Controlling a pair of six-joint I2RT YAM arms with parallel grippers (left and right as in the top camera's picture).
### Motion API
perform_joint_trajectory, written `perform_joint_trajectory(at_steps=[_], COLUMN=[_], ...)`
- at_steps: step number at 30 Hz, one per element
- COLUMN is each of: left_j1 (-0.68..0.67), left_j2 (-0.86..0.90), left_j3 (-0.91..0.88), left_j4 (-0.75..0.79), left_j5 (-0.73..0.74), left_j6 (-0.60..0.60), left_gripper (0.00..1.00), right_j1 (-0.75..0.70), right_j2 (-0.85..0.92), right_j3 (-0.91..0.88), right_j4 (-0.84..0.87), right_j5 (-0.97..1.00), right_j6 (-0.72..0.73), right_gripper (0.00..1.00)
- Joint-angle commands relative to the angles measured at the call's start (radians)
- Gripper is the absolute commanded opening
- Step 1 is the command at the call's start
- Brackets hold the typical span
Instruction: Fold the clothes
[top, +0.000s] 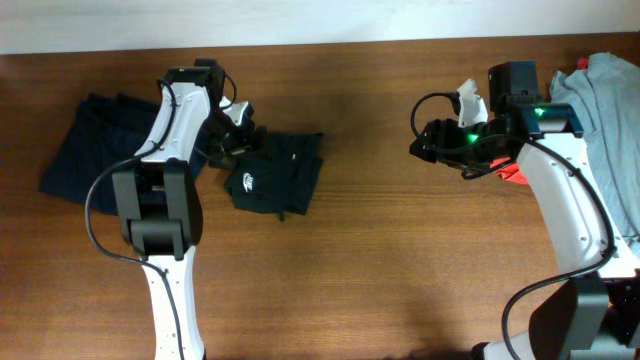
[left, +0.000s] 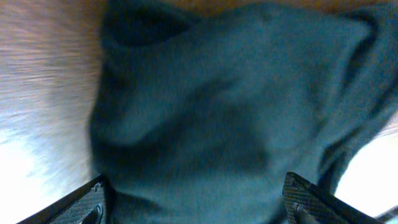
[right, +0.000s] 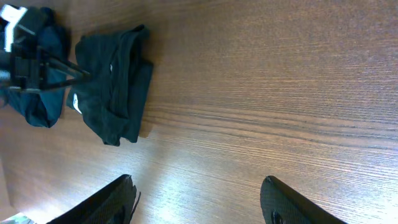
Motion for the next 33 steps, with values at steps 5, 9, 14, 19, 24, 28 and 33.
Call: perform_joint_trajectory(at_steps=[5, 9, 14, 19, 24, 28, 33], left_j1=[0.015, 0.0, 0.026, 0.121, 0.165, 0.13, 0.074], left_j2=[0.046, 0.055, 0.054, 0.054, 0.058, 0.06, 0.061], left_j3=[-0.008, -0.008, -0.008, -0.008, -0.009, -0.036, -0.132], left_j4=[0.006, -0.006, -0.06, -0.07, -0.074, -0.04, 0.054], left_j5=[0.105, 0.15, -0.007, 0.02, 0.128, 0.144, 0.209], left_j6=[0.037, 0.06, 0.015, 0.016, 0.107, 0.106, 0.081], left_gripper=[0.87, 0.79, 0.78, 0.82, 0.87, 0.96, 0.97], right_j1=[-0.005, -0.005, -0.005, -0.005, 0.002, 0.063, 0.175], right_j2=[-0.005, -0.005, -0.005, -0.005, -0.001, 0.039, 0.158], right_j3=[0.008, 0.008, 0.008, 0.008, 0.008, 0.008, 0.008], right_j4=[-0.005, -0.006, -0.027, -0.027, -0.011, 0.025, 0.112], right_j5=[0.006, 0.006, 0.01, 0.01, 0.008, 0.002, 0.009], right_j6=[-0.008, -0.008, -0.019, -0.019, -0.022, -0.013, 0.097], right_gripper=[0.7, 0.69, 0.69, 0.69, 0.69, 0.39, 0.04])
